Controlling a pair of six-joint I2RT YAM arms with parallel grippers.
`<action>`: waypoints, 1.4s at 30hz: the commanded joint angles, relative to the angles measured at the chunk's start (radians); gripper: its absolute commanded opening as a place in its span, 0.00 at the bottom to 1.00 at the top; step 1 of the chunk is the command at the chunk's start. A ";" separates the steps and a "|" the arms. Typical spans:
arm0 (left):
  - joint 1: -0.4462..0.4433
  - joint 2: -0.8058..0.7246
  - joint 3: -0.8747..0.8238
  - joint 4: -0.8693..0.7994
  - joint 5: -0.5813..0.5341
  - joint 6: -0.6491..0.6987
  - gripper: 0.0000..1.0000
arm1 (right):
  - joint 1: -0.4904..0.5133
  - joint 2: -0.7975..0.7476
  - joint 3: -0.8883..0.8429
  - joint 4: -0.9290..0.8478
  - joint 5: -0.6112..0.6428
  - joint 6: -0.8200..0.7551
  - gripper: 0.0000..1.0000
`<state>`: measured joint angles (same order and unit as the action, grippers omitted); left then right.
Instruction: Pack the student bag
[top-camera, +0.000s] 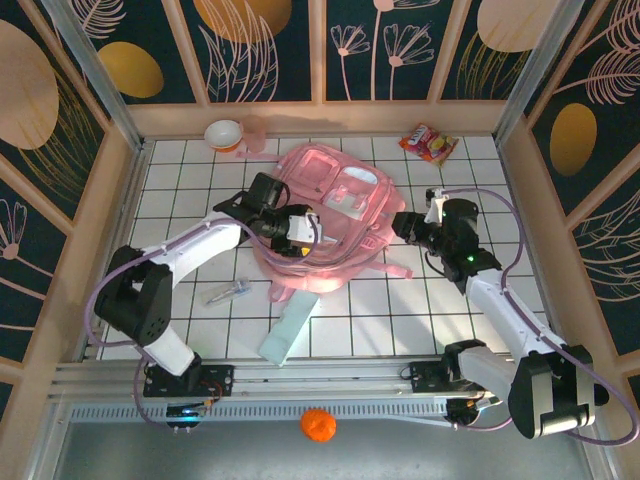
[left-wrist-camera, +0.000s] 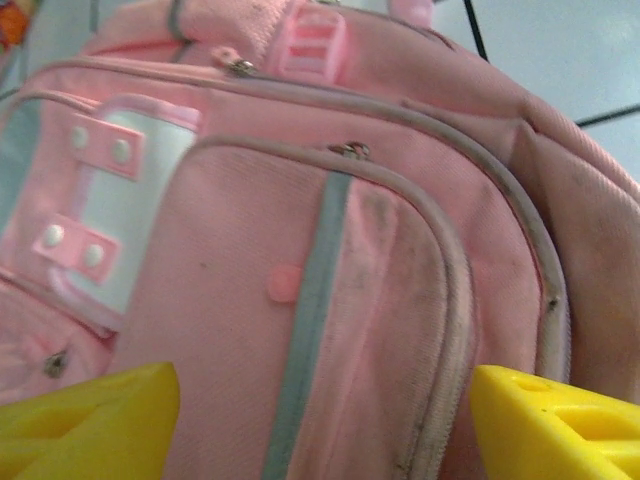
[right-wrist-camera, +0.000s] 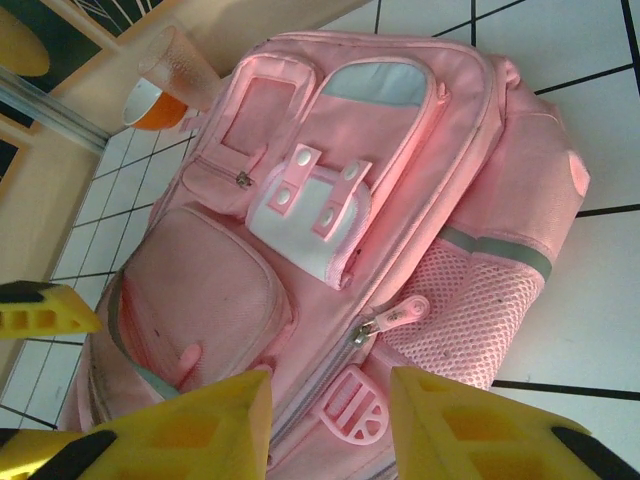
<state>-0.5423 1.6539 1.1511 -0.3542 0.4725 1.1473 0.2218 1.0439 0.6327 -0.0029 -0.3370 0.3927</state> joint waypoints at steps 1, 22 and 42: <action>-0.003 0.033 0.045 -0.091 0.033 0.107 0.75 | 0.011 -0.003 -0.006 0.028 0.015 0.009 0.36; 0.037 -0.118 -0.123 0.398 0.176 -0.149 0.00 | -0.073 -0.014 -0.004 0.192 -0.046 -0.155 0.52; 0.050 -0.179 -0.136 0.506 0.234 -0.271 0.00 | -0.208 0.222 0.128 0.205 -0.318 -0.646 0.62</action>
<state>-0.4946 1.5127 0.9871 0.0193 0.5991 0.9009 0.0200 1.2335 0.7147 0.2443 -0.5861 -0.0872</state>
